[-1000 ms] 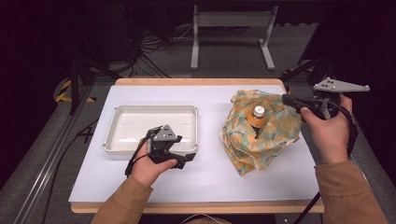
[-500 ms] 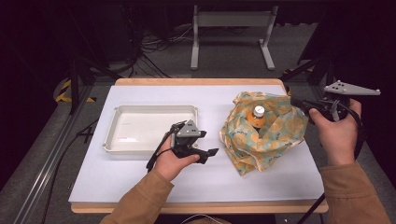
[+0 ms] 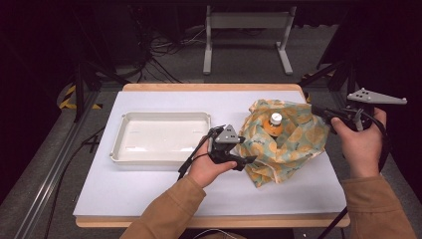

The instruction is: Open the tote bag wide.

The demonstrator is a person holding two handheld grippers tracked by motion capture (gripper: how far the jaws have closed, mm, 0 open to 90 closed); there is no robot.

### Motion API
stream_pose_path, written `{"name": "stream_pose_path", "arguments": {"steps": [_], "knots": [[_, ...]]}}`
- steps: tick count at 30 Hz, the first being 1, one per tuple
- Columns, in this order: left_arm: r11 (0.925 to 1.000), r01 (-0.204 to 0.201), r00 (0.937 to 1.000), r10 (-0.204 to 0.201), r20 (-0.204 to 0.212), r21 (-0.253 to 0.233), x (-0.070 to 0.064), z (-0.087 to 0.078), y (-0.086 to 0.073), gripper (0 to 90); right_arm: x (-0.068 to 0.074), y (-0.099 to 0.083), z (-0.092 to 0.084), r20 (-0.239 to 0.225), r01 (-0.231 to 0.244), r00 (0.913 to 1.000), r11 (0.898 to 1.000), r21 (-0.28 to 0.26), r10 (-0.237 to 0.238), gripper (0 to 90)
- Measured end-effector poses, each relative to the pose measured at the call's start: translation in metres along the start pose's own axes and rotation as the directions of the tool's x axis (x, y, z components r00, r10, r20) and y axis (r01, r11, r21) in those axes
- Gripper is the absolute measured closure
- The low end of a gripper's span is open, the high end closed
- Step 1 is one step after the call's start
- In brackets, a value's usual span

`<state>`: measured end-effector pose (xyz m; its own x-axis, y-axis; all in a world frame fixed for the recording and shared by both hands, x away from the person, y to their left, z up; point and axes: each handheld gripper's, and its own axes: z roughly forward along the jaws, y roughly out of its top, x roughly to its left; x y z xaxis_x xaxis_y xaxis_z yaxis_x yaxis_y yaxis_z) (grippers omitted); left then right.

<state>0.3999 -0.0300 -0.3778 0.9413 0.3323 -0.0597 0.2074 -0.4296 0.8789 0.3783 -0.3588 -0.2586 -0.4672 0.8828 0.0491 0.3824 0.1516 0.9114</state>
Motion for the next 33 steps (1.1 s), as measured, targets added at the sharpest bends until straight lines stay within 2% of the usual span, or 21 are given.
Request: {"name": "stream_pose_path", "arguments": {"steps": [2,3,5,8,16,22,27,30,33], "knots": [[0.9999,-0.011,0.9999,0.011,0.001,0.002,0.000,0.002,0.001,45.0,0.000,0.000,0.000,-0.002,0.000,1.0000,1.000,-0.001,0.000,90.0],[0.9995,-0.032,0.9995,0.032,-0.003,-0.003,0.000,0.004,0.002,45.0,0.000,-0.001,0.000,-0.002,-0.001,1.0000,1.000,-0.002,0.001,90.0],[0.9986,-0.051,0.9986,0.051,-0.009,-0.010,0.000,0.003,0.003,71.9,-0.001,-0.002,0.000,-0.002,-0.001,1.0000,1.000,0.000,0.001,90.0],[0.9980,-0.057,0.9983,0.056,-0.014,-0.029,0.000,-0.002,0.005,89.7,-0.002,-0.002,-0.001,0.000,0.001,1.0000,1.000,-0.003,-0.001,90.0],[0.9980,-0.044,0.9985,0.043,-0.033,-0.045,0.004,-0.014,0.008,89.9,-0.009,-0.009,-0.002,0.011,-0.019,0.9998,1.000,-0.013,0.019,90.0],[0.9983,-0.039,0.9992,0.039,-0.013,-0.043,0.002,-0.013,0.005,88.1,-0.018,-0.020,0.000,0.023,-0.056,0.9981,0.998,-0.009,0.057,90.0],[0.9985,-0.044,0.9990,0.044,0.004,-0.032,-0.003,-0.011,0.004,80.2,-0.026,-0.038,0.010,0.042,-0.088,0.9954,0.996,0.034,0.086,90.0],[0.9987,-0.041,0.9991,0.041,0.005,-0.029,-0.003,-0.011,0.003,77.6,-0.028,-0.046,0.015,0.054,-0.091,0.9947,0.994,0.057,0.087,90.0],[0.9990,-0.039,0.9993,0.039,-0.002,-0.023,-0.004,-0.010,0.003,70.6,-0.030,-0.056,0.024,0.061,-0.101,0.9935,0.991,0.090,0.096,90.0]]}}
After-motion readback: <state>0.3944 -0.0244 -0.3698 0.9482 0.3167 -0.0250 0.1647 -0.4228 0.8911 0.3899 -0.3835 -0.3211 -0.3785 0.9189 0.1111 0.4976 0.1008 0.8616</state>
